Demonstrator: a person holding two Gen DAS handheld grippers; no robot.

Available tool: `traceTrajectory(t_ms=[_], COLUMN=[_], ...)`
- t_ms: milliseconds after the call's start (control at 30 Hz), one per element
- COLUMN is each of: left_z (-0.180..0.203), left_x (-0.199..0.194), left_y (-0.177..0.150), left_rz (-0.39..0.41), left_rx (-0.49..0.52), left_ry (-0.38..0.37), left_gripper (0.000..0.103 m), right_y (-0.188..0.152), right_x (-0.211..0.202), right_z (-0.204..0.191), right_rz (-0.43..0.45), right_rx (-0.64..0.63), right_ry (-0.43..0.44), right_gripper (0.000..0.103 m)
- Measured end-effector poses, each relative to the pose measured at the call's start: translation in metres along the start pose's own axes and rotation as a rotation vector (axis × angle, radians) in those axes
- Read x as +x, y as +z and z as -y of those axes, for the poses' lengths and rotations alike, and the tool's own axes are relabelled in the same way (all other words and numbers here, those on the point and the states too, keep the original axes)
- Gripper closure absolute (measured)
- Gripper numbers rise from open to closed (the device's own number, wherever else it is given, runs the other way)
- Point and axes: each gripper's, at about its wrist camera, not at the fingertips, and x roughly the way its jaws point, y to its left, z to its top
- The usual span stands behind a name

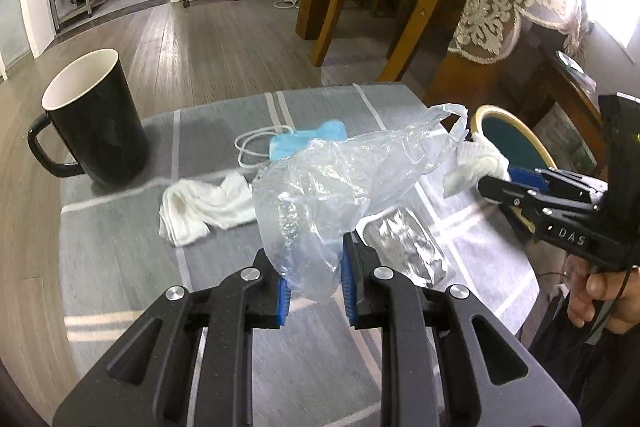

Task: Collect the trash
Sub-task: 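Carry the bag with the left tool over the bin while the right tool carries the tissue there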

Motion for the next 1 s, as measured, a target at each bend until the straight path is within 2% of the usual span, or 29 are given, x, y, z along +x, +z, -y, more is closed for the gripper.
traceTrajectory(t_ms=[267, 667, 1000], left_z=[0.013, 0.055, 0.096], left_x=[-0.006, 0.001, 0.012], left_y=[-0.005, -0.004, 0.011], left_rz=[0.013, -0.002, 0.001], left_rx=[0.017, 0.067, 0.076], left_ry=[-0.013, -0.055, -0.108], left_gripper=[0.083, 0.084, 0.083], right_y=[-0.011, -0.023, -0.027], right_x=[-0.019, -0.04, -0.058], right_z=[0.009, 0.035, 0.06], right_rz=[0.033, 0.069, 0.089], right_rx=[0.016, 0.045, 0.091], right_ry=[-0.001, -0.028, -0.1], right_gripper=[0.067, 0.067, 0.067])
